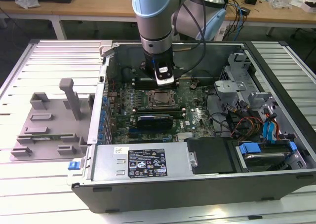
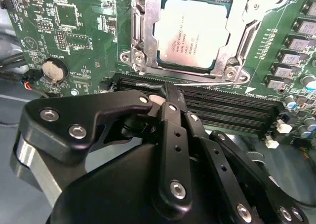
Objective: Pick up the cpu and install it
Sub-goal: 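Install the first cpu locking lever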
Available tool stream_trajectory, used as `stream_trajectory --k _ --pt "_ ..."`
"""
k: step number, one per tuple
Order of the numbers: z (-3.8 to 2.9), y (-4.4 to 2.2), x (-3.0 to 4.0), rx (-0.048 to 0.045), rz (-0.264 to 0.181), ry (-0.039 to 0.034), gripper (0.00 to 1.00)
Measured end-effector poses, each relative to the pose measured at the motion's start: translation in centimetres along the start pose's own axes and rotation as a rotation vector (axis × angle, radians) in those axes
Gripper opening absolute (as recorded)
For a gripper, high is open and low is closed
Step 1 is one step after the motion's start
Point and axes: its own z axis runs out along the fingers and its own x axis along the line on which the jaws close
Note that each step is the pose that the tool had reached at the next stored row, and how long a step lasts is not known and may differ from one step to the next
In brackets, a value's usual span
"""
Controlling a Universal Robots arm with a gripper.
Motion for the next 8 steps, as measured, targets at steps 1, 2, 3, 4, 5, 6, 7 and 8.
stream_trajectory --k 1,2,3,4,5,6,7,8 --pt "0.05 0.01 0.02 0.0011 0.006 -0.0016 0.11" --pt "0.10 0.03 0.03 0.0023 0.011 -0.0031 0.11" --pt "0.16 0.04 0.05 0.0044 0.018 -0.0054 0.11" --pt "0.20 0.05 0.06 0.0062 0.024 -0.0075 0.11" --pt "0.23 0.06 0.07 0.0079 0.028 -0.0090 0.11" --pt "0.29 0.07 0.08 0.0108 0.034 -0.0116 0.11" --pt "0.38 0.07 0.10 0.0166 0.044 -0.0162 0.11" --pt "0.44 0.08 0.12 0.0201 0.052 -0.0192 0.11"
